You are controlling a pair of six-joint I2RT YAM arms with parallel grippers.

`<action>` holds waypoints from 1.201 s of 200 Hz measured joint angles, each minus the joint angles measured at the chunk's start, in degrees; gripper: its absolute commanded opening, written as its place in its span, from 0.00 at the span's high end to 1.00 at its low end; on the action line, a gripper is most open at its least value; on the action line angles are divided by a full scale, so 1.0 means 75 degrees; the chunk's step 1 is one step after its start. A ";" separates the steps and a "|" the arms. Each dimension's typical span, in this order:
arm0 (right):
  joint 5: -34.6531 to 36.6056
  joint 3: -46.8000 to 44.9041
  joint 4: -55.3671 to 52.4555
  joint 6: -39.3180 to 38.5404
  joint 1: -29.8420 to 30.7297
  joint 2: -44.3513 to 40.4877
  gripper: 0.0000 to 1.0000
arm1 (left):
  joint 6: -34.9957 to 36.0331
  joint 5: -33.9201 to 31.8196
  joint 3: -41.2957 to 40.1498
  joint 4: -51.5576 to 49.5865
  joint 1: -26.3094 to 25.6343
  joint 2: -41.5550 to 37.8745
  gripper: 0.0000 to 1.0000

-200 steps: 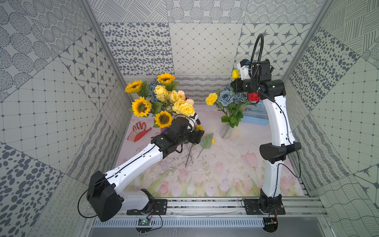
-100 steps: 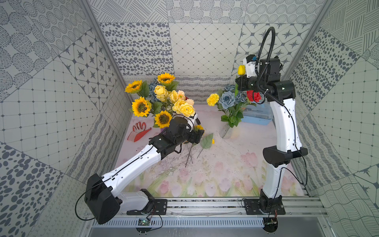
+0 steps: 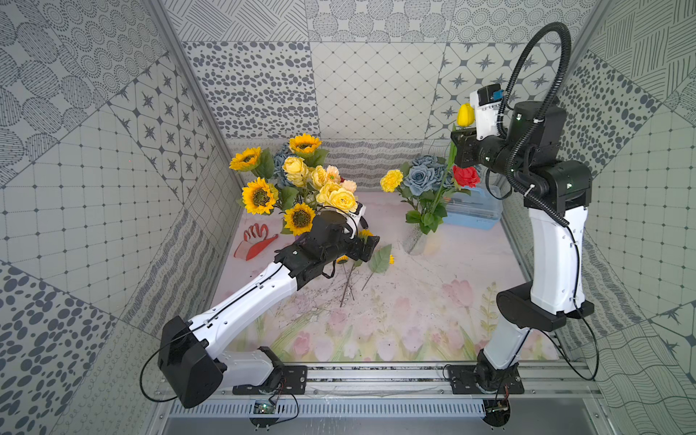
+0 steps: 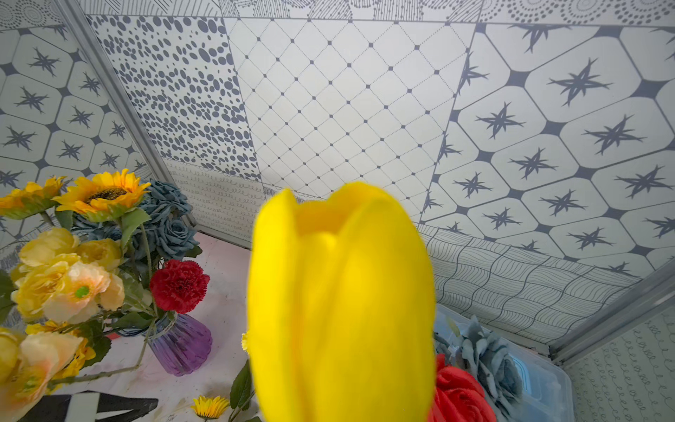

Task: Pick out yellow flowers from the vase
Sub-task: Pick up the flower from the vase.

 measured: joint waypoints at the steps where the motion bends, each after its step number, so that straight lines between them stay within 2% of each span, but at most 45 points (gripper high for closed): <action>1: -0.0006 -0.0009 -0.0006 0.0000 0.0000 -0.0015 0.95 | 0.0003 0.0006 0.0003 0.0003 0.0000 0.0003 0.02; 31: -0.0708 -0.0927 -0.0233 0.0108 -0.0009 -0.0793 0.94 | 0.0108 0.0382 0.0006 0.0187 -0.0020 -0.0015 0.02; 59: -0.1559 -0.3319 0.0221 0.0417 0.0149 -0.1880 0.94 | 0.0350 0.1081 -0.0294 0.0635 -0.0154 -0.0277 0.02; 101: -0.2381 -0.6685 0.1839 0.1309 0.0452 -0.3086 0.97 | 0.0519 0.2189 -0.0460 0.1300 -0.0268 -0.0408 0.02; 140: -0.2524 -0.8714 0.3518 0.2250 0.0565 -0.4022 0.96 | 0.0312 0.3057 -0.0799 0.2206 -0.0312 -0.0361 0.02; 171: -0.2769 -0.9789 0.4622 0.2973 0.0600 -0.4389 0.96 | -0.0052 0.3532 -0.1061 0.2885 -0.0321 -0.0166 0.02; 199: -0.2981 -1.0264 0.5161 0.3439 0.0720 -0.4395 0.96 | -0.0265 0.3797 -0.1122 0.3290 -0.0326 0.0029 0.03; 220: -0.3127 -1.0418 0.5374 0.3669 0.0787 -0.4395 0.96 | -0.0373 0.3949 -0.1122 0.3500 -0.0329 0.0184 0.09; 240: -0.3273 -1.0497 0.5601 0.3856 0.0801 -0.4398 0.96 | -0.0446 0.4083 -0.1105 0.3637 -0.0341 0.0344 0.23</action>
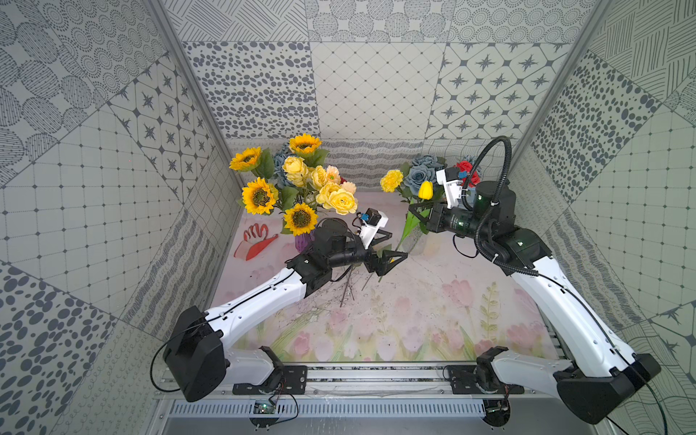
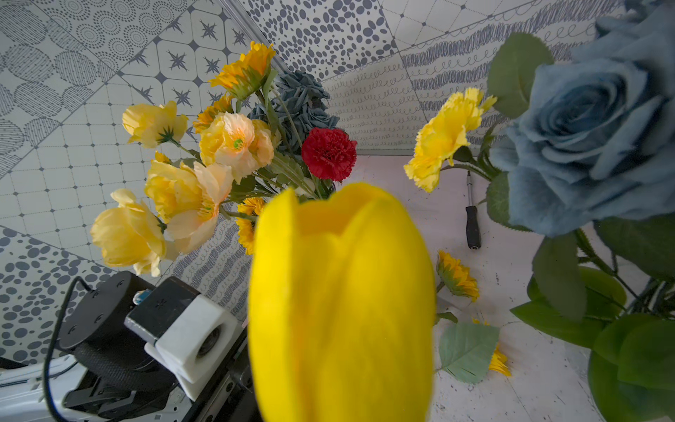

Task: Pick out yellow flowers from the vase
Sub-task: Pick up the flower from the vase.

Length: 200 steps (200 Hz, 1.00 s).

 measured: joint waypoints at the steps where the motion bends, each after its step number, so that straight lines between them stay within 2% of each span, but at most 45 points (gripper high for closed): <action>1: -0.0006 -0.0003 0.0009 0.0006 0.0000 0.0003 0.95 | -0.0017 0.0012 0.0003 0.0006 0.0000 0.0012 0.24; 13: -0.0105 -0.0052 0.0140 0.0122 0.0000 0.0000 0.95 | -0.0026 0.0082 0.0038 0.0050 -0.0003 0.0111 0.39; 40: -0.0291 -0.0093 0.0230 0.0254 0.0000 0.0003 0.95 | -0.0102 0.0233 0.0070 0.0093 -0.0006 0.0268 0.61; 61: -0.0373 -0.0093 0.0254 0.0277 0.0000 0.0003 0.95 | -0.0108 0.0251 0.0070 0.0073 -0.0006 0.0283 0.90; 68: -0.0388 -0.0093 0.0254 0.0274 0.0000 0.0003 0.95 | -0.0102 0.0254 0.0070 0.0067 -0.0006 0.0280 0.96; 89: -0.0385 -0.0093 0.0251 0.0254 0.0000 0.0009 0.88 | -0.0009 0.0300 0.0070 0.0035 -0.0006 0.0262 1.00; 95: -0.0385 -0.0093 0.0245 0.0245 0.0000 0.0009 0.81 | -0.0012 0.0300 0.0070 0.0017 -0.0009 0.0251 1.00; 103: -0.0388 -0.0090 0.0236 0.0184 0.0000 0.0009 0.61 | -0.0012 0.0280 0.0067 -0.0012 -0.0006 0.0245 1.00; 107: -0.0382 -0.0090 0.0216 0.0239 0.0000 0.0009 0.55 | -0.0015 0.0256 0.0061 -0.0029 -0.0006 0.0239 1.00; 123: -0.0300 -0.0079 0.0122 0.0073 0.0009 0.0009 0.40 | -0.0017 0.0160 -0.0012 -0.0061 -0.0006 0.0207 1.00; 142: -0.0015 -0.0023 -0.0192 -0.0192 0.0017 -0.0003 0.28 | -0.0064 -0.0052 -0.0236 -0.0093 -0.0006 0.0117 1.00; 162: 0.0417 0.0026 -0.0618 -0.0513 -0.0029 -0.0102 0.22 | -0.0172 -0.0411 -0.0571 -0.0111 -0.0006 -0.0020 1.00; 200: 0.1207 0.0067 -0.1256 -0.0941 -0.0309 -0.0463 0.17 | -0.0539 -0.1207 -0.1338 -0.0128 -0.0006 -0.0259 1.00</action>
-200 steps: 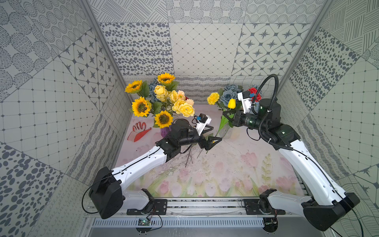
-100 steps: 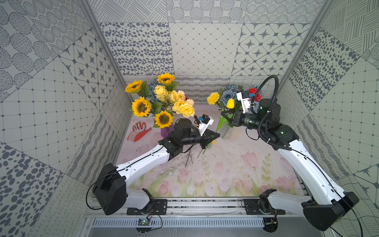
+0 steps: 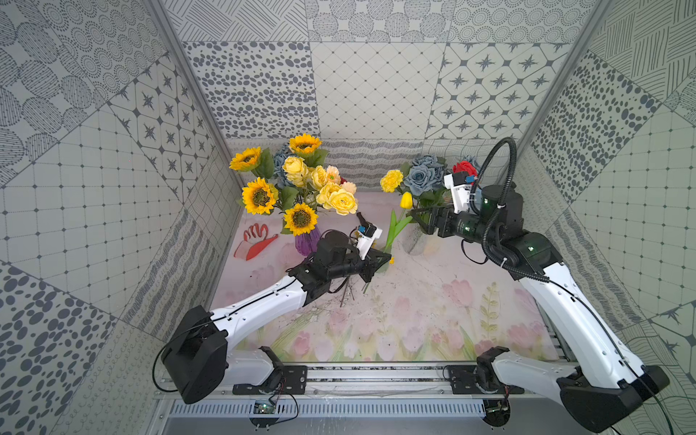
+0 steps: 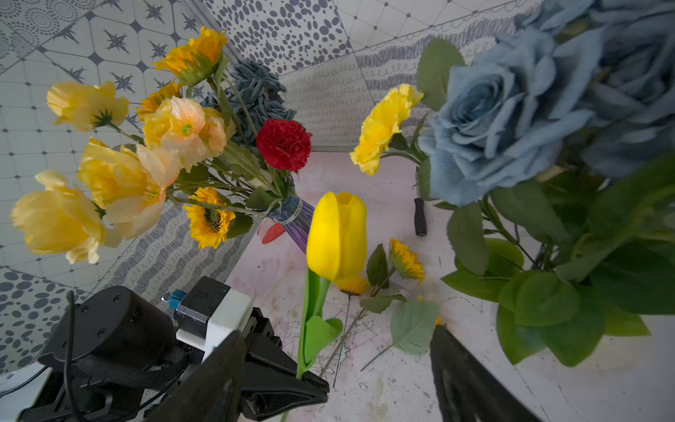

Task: Pick out yellow flowers from the vase
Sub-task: Pick up the flower from the vase, then place the flower at the center of the board.

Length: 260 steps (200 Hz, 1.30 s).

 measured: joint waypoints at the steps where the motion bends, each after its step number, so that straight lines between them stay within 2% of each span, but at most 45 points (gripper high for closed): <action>1: 0.0015 0.0000 -0.0006 -0.0003 -0.0009 -0.0009 0.17 | 0.0000 0.0000 0.0000 0.0000 0.0000 0.0000 1.00; 47: 0.0624 -0.0102 -0.0393 -0.0315 -0.0230 -0.0189 0.15 | -0.0548 -0.1224 -0.0743 -0.0274 0.0000 0.0076 1.00; 88: 0.0685 -0.1204 -0.0306 -0.0507 -0.0230 -0.0329 0.15 | -0.0947 -0.2235 -0.0778 -0.0629 0.0061 0.0819 1.00; 130: 0.0854 -0.2011 -0.0306 -0.0530 -0.0230 -0.0659 0.15 | -0.1396 -0.2804 -0.0909 -0.0595 0.0189 0.1699 1.00; 184: 0.0979 -0.2404 -0.0256 -0.0469 -0.0230 -0.1096 0.14 | -0.1751 -0.3005 -0.0819 -0.0539 0.0321 0.2699 1.00; 195: 0.0988 -0.2445 -0.0256 -0.0469 -0.0230 -0.1102 0.14 | -0.1816 -0.3008 -0.0793 -0.0525 0.0335 0.2815 0.82; 211: 0.1003 -0.2477 -0.0256 -0.0472 -0.0230 -0.1102 0.14 | -0.1920 -0.3019 -0.0793 -0.0335 0.0341 0.2879 0.72; 229: 0.1017 -0.2477 -0.0256 -0.0472 -0.0230 -0.1102 0.14 | -0.2066 -0.3037 -0.0793 -0.0192 0.0344 0.2885 0.52; 246: 0.1014 -0.2477 -0.0256 -0.0472 -0.0230 -0.1102 0.14 | -0.2107 -0.3110 -0.0793 -0.0181 0.0347 0.2830 0.42; 260: 0.1014 -0.2477 -0.0256 -0.0475 -0.0230 -0.1099 0.14 | -0.2151 -0.3171 -0.0784 -0.0230 0.0347 0.2754 0.22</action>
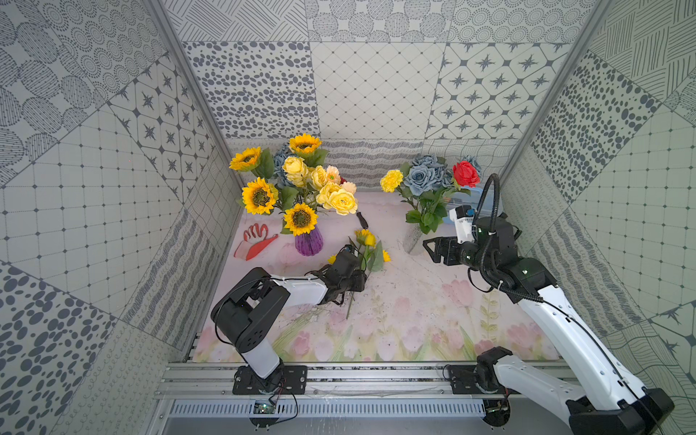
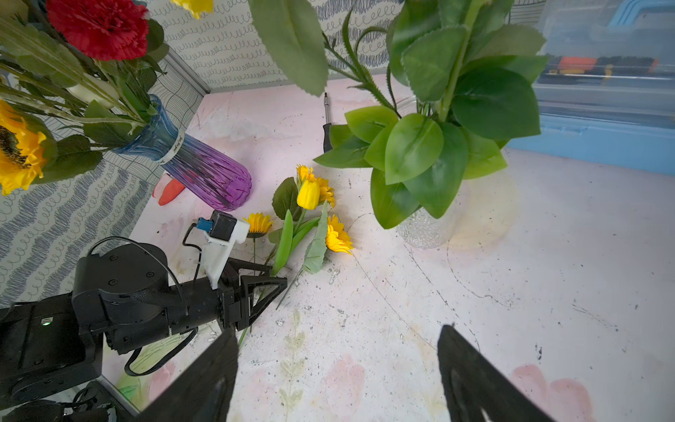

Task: Pick out yellow flowers from the vase
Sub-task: Place the flower at the center of the board.

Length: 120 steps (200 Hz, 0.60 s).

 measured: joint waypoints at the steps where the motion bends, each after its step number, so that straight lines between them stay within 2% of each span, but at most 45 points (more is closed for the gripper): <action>1: 0.0000 0.0000 0.0000 0.0000 0.0000 0.0000 0.14 | -0.0041 -0.0003 0.0000 0.0000 0.0000 -0.0009 0.22; 51: 0.0000 -0.0052 0.0096 0.0000 0.0000 -0.0003 0.14 | -0.0090 -0.0166 0.0146 -0.0134 0.0000 -0.0516 0.10; 120: -0.0117 -0.0303 0.0417 0.0003 0.0000 -0.0003 0.14 | 0.0102 -0.0321 0.0670 -0.0294 0.0000 -0.1288 0.05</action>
